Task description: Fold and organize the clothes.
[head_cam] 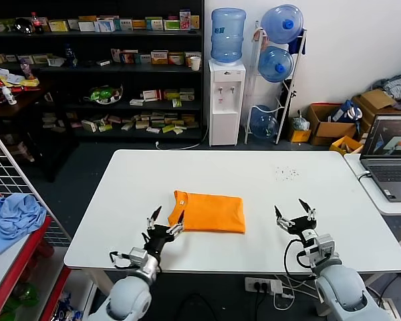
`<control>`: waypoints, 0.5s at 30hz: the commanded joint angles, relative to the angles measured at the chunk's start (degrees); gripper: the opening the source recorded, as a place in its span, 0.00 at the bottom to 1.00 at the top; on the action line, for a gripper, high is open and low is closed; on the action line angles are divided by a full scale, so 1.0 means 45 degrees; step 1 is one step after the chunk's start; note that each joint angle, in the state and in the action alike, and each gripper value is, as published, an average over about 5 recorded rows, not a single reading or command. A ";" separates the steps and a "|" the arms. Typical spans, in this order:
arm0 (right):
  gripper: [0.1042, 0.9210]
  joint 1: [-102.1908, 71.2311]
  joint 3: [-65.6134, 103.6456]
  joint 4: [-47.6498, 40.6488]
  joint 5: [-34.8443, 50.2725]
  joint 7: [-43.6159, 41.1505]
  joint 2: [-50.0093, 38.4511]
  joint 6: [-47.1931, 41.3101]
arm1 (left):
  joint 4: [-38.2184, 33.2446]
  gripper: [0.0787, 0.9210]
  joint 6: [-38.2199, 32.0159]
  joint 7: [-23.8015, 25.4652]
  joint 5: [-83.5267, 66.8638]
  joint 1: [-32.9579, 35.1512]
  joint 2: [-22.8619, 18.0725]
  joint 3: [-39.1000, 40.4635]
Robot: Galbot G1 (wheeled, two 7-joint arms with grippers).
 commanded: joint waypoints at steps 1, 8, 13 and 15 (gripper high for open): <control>0.88 -0.0086 0.0795 0.0100 -0.0464 -0.0397 0.0847 0.0133 | -0.0433 0.88 -0.0687 0.0554 0.1934 0.1745 0.1274 -0.2341; 0.88 -0.0369 0.1707 0.0464 -0.0806 -0.0998 0.1801 -0.0541 | -0.0624 0.88 -0.0200 0.1148 0.2855 0.2027 0.0911 -0.3176; 0.88 -0.0539 0.1999 0.0770 -0.0885 -0.1114 0.2008 -0.1044 | -0.0731 0.88 -0.0001 0.1227 0.2895 0.1995 0.0793 -0.3152; 0.88 -0.0545 0.2035 0.0846 -0.0890 -0.1124 0.2003 -0.1123 | -0.0794 0.88 0.0058 0.1236 0.2884 0.1945 0.0768 -0.3111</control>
